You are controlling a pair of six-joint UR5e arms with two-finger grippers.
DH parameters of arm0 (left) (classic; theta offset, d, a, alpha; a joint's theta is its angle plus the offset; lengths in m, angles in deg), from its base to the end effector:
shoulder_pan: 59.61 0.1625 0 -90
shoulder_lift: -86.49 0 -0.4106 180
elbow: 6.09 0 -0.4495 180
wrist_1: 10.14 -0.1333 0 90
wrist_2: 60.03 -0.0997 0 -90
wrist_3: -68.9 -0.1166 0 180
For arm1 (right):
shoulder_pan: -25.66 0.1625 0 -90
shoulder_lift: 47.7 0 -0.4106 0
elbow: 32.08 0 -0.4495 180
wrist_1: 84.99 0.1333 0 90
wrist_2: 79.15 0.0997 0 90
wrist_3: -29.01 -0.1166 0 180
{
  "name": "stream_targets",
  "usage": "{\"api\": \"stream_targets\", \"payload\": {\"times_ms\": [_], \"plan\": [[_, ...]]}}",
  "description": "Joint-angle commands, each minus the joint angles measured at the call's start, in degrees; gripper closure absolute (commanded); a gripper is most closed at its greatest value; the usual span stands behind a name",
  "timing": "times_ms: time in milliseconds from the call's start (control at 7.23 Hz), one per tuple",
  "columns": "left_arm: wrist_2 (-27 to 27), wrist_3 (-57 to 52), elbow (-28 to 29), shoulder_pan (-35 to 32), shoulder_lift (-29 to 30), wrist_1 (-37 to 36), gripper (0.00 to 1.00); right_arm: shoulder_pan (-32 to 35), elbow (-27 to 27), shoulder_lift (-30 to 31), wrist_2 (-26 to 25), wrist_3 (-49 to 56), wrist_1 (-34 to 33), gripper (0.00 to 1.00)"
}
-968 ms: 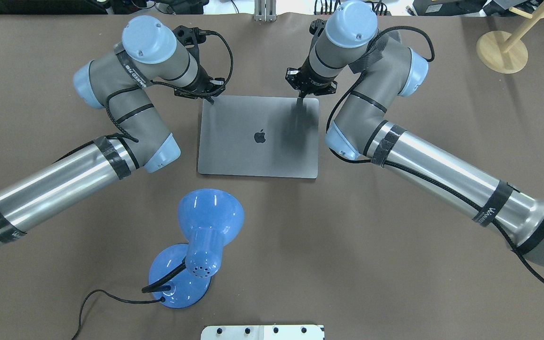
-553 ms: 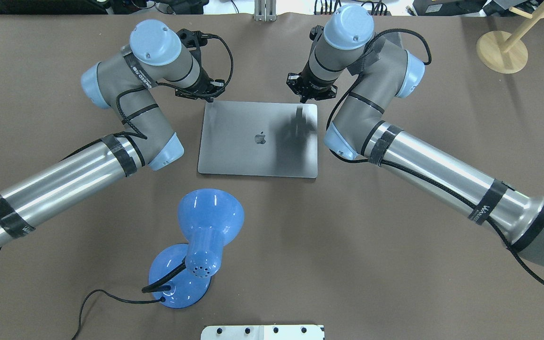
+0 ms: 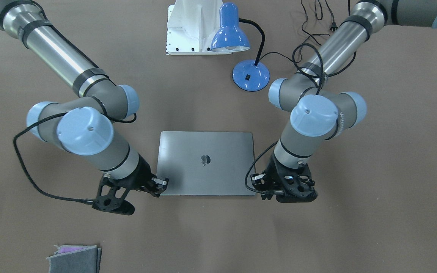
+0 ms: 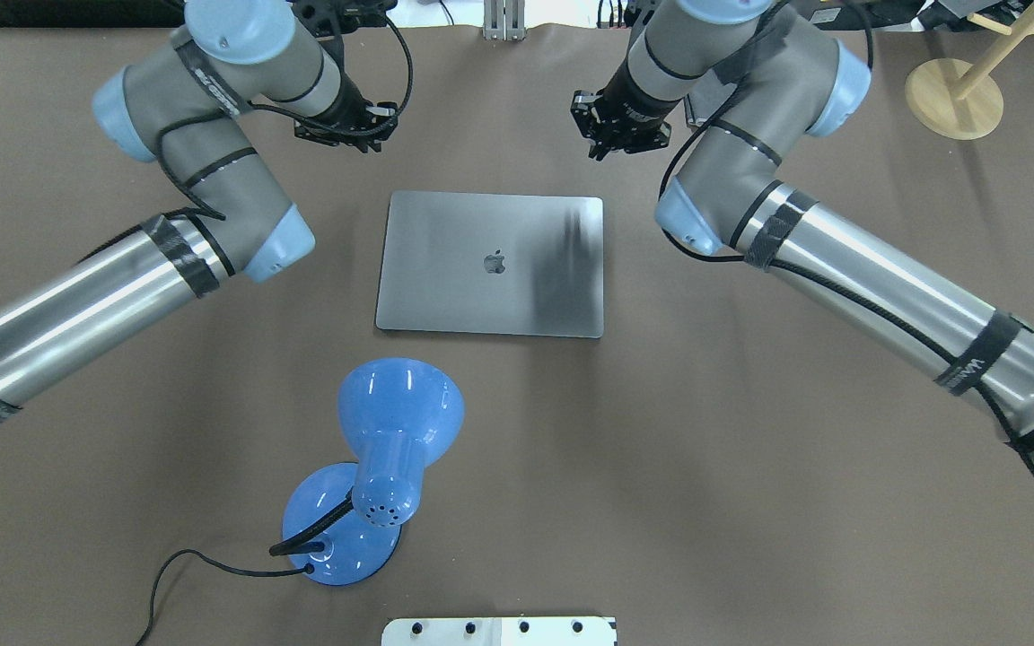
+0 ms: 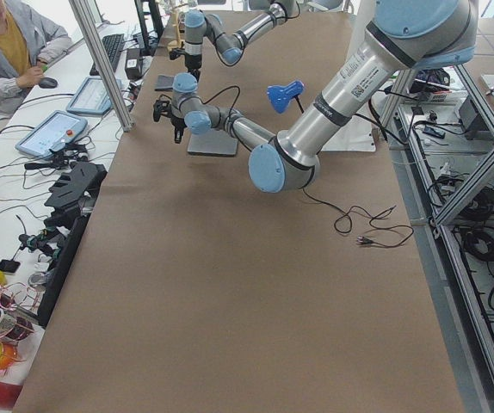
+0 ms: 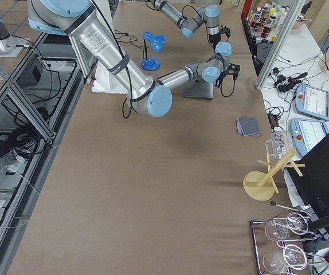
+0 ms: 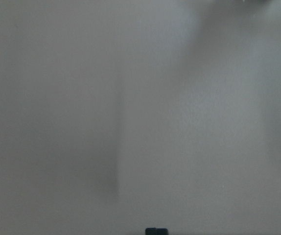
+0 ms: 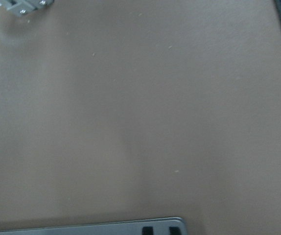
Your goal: Close laptop
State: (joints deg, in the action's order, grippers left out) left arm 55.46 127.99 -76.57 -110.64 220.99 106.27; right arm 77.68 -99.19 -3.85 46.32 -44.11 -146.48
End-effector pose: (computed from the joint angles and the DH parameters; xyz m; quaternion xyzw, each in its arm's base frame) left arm 0.4635 -0.7051 0.2533 0.1272 0.4497 -0.0593 0.8821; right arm -0.4685 -0.7067 0.2499 0.0092 -0.4979 0.1319 0.8571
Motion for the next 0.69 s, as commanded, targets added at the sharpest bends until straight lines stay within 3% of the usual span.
{"api": "stream_targets", "payload": {"times_ms": [0,138,277,553], "plan": [[8.2,-19.3,-15.8,-9.1,-13.1,-12.2,0.02,10.8,-10.7,12.3,8.2,11.3,-4.5,0.00],[8.5,-28.3,-22.1,-13.1,-20.0,-17.3,0.02,17.0,-17.5,19.4,13.2,21.6,-10.9,0.00],[8.6,-34.0,-29.1,-15.7,-28.8,-20.7,0.02,20.8,-24.1,28.0,14.0,31.1,-15.1,0.00],[12.1,-44.9,-32.4,-21.5,-42.1,-21.2,0.02,27.1,-27.5,40.3,11.8,49.5,-17.2,0.00]]}}
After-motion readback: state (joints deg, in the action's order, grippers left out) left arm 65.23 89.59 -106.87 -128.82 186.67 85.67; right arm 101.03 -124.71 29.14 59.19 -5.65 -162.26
